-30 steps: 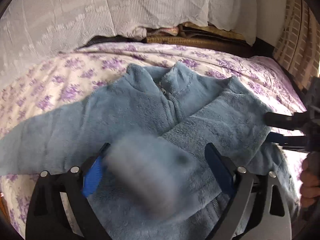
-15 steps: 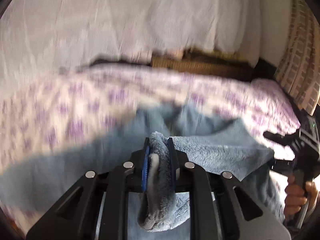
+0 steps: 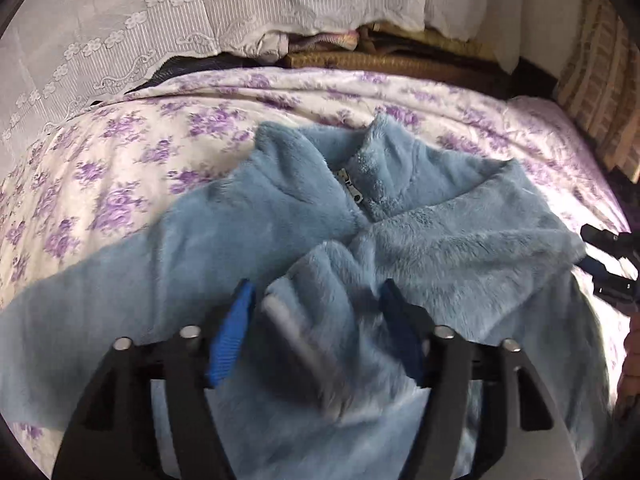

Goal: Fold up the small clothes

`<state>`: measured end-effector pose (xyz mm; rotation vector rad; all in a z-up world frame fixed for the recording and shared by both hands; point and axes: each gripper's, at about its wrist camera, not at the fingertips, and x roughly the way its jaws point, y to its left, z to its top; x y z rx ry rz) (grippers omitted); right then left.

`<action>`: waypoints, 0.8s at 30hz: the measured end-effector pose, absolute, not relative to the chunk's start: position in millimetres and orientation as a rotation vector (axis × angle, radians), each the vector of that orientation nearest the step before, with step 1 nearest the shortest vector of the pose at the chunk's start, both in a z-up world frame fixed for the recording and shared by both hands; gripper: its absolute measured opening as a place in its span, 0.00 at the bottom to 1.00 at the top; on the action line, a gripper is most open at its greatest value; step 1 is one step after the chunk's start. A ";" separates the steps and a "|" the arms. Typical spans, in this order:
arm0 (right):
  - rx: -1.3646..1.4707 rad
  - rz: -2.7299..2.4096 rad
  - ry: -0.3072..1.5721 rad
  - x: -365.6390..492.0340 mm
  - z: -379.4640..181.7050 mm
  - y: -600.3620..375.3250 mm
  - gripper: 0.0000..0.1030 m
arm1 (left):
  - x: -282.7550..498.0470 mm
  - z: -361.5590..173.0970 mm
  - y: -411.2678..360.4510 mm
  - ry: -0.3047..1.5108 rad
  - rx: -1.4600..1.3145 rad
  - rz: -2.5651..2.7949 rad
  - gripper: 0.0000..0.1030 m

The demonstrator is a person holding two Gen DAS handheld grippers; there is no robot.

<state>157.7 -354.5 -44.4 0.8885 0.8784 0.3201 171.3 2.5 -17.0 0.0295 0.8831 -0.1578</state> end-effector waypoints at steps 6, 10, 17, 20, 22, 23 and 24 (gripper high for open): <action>0.586 0.252 0.742 170.2 10.8 -327.6 0.38 | 166.8 -26.0 13.0 0.913 0.009 -0.160 0.65; 0.548 0.351 0.862 216.5 -0.2 -303.9 0.38 | 168.7 -36.9 4.3 0.924 0.053 -0.150 0.67; 0.498 0.130 0.907 255.3 -62.4 -329.3 0.00 | 169.9 -44.1 16.9 0.930 -0.013 -0.126 0.77; 0.626 0.140 0.874 246.6 -58.4 -353.4 0.07 | 159.8 -28.0 24.4 0.833 -0.060 -0.139 0.75; 0.554 0.143 0.805 227.5 -36.3 -346.6 0.08 | 158.5 -24.2 23.4 0.820 -0.069 -0.169 0.77; 0.539 0.186 0.793 225.9 -28.1 -340.8 0.09 | 161.0 -28.7 19.6 0.842 -0.045 -0.159 0.77; 0.526 0.224 0.786 220.1 -21.9 -333.0 0.10 | 165.2 -35.3 16.7 0.873 -0.021 -0.136 0.78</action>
